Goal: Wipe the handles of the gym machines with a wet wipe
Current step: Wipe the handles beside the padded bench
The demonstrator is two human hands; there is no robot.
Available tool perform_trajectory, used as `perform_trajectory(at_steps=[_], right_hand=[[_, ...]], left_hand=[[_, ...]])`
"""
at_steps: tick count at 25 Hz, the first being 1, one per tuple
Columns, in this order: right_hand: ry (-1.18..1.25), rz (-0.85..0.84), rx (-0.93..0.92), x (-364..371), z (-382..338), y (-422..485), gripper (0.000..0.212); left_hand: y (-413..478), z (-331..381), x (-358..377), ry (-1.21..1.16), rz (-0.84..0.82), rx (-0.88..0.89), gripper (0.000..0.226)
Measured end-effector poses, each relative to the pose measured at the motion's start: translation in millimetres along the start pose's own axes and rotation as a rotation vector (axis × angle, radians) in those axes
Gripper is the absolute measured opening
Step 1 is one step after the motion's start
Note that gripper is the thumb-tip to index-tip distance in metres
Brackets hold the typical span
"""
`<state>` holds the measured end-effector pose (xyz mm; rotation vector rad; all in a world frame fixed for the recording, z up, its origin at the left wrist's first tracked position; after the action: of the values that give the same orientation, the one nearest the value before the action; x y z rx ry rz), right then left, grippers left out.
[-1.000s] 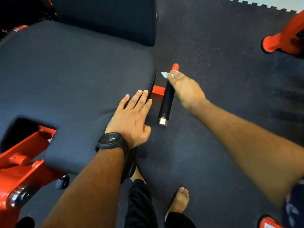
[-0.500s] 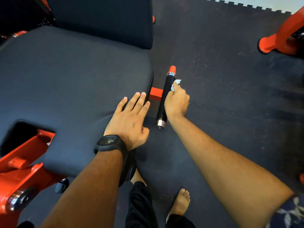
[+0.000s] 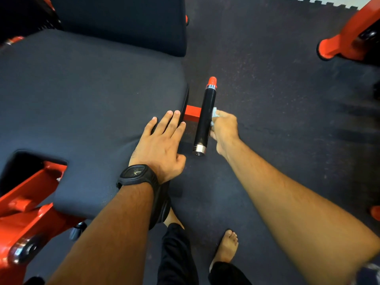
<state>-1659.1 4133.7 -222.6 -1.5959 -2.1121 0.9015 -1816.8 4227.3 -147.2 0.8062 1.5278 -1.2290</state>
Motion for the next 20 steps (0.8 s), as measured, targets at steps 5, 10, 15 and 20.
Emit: perform_trajectory(at_steps=[5, 10, 15, 20], right_hand=[[-0.014, 0.031, -0.026, -1.0, -2.7, -11.5, 0.031], [-0.515, -0.032, -0.779, -16.4, 25.4, -65.9, 0.038], [-1.110, -0.425, -1.279, -43.2, 17.8, -32.1, 0.072], [-1.392, -0.598, -1.621, -55.3, 0.3, -23.7, 0.056]], left_hand=[[0.2, 2.1, 1.1, -0.002, 0.005, 0.000, 0.083], [0.5, 0.2, 0.8, -0.001, -0.008, 0.004, 0.082], [-0.2, 0.4, 2.1, 0.003, -0.012, 0.000, 0.083], [0.4, 1.0, 1.3, 0.002, 0.000, -0.004, 0.085]])
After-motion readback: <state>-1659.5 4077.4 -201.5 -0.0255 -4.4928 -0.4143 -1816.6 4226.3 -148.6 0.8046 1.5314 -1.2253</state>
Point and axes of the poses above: each hand's wrist, its own y-axis towards the middle knuckle, its own x-axis out of the palm, z = x × y, the point moved 1 cm from there along y, towards the middle knuckle
